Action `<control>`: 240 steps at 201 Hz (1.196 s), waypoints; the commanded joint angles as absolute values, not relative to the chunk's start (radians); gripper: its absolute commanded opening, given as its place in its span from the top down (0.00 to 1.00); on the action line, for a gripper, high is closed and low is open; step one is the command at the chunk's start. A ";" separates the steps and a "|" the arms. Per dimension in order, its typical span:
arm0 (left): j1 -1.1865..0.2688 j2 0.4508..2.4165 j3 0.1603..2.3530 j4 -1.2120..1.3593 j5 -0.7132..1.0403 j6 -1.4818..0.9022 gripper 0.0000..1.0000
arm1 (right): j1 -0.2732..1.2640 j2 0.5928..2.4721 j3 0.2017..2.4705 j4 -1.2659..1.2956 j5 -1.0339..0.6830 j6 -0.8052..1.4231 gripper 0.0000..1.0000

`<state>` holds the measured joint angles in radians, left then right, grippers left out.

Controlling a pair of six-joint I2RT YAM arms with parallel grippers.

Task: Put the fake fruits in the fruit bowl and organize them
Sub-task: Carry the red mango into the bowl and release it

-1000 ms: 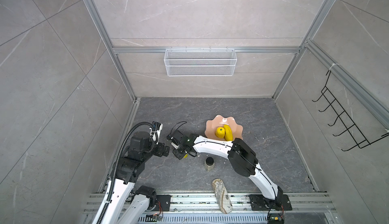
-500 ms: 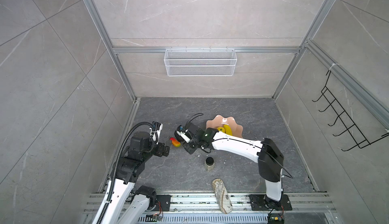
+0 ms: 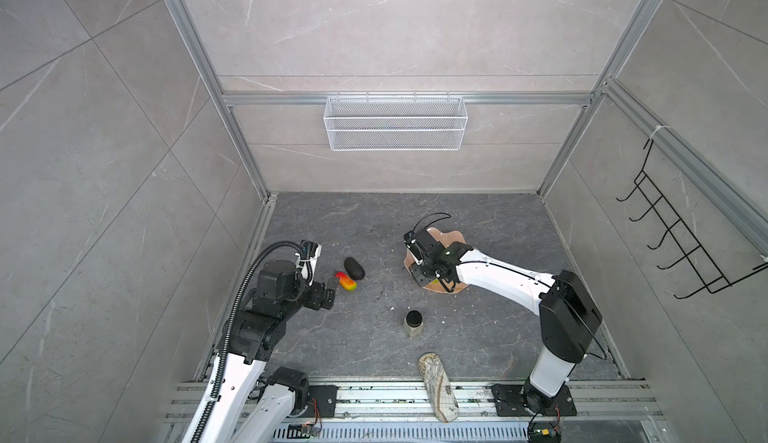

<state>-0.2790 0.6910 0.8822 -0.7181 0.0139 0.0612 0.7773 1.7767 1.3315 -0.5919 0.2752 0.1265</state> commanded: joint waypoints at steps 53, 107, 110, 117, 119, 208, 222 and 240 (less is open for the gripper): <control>-0.273 0.697 0.881 -0.704 0.040 0.063 0.00 | 0.766 1.844 1.323 -0.601 0.410 0.095 0.73; -0.274 0.700 0.880 -0.704 0.040 0.063 0.00 | 0.752 1.863 1.301 -0.569 0.396 0.063 0.69; -0.274 0.700 0.880 -0.703 0.038 0.063 0.00 | 0.753 1.865 1.301 -0.569 0.396 0.063 0.69; -0.273 0.700 0.881 -0.704 0.038 0.063 0.00 | 0.751 1.868 1.301 -0.569 0.394 0.062 0.68; -0.274 0.700 0.881 -0.704 0.038 0.063 0.00 | 0.752 1.868 1.300 -0.568 0.394 0.062 0.68; -0.273 0.701 0.881 -0.706 0.034 0.063 0.00 | 0.744 1.871 1.293 -0.565 0.382 0.052 0.56; -0.273 0.701 0.880 -0.705 0.034 0.062 0.00 | 0.744 1.867 1.293 -0.566 0.375 0.048 0.56; -0.274 0.700 0.880 -0.704 0.034 0.064 0.00 | 0.744 1.862 1.292 -0.568 0.370 0.045 0.56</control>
